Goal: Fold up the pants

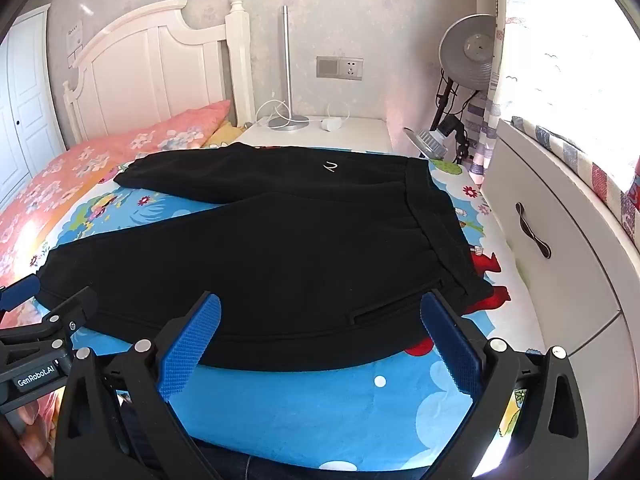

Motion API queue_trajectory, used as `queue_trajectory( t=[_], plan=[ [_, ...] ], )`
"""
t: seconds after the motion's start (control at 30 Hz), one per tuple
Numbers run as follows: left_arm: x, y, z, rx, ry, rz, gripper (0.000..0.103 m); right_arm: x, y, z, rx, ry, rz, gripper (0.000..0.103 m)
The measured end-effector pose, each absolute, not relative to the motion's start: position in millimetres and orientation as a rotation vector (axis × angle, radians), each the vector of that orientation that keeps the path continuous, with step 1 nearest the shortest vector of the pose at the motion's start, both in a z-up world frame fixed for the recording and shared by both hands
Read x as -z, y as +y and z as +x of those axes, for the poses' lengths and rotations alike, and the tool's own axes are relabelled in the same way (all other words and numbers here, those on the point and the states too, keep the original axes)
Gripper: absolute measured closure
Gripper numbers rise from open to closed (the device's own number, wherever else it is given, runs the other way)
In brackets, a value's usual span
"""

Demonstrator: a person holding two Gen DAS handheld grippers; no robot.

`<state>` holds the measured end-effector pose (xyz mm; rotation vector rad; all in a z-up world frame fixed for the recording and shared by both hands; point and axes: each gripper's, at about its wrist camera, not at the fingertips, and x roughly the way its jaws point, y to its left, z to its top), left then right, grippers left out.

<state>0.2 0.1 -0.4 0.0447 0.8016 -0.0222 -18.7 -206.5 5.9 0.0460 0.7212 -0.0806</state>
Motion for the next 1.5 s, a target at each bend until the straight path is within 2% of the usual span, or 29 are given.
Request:
queue_trajectory(
  t=[1.5],
  plan=[
    [0,4,-1,0.007,0.792,0.047,0.002,-13,-206,-20,0.081,0.714,0.048,0.006]
  ],
)
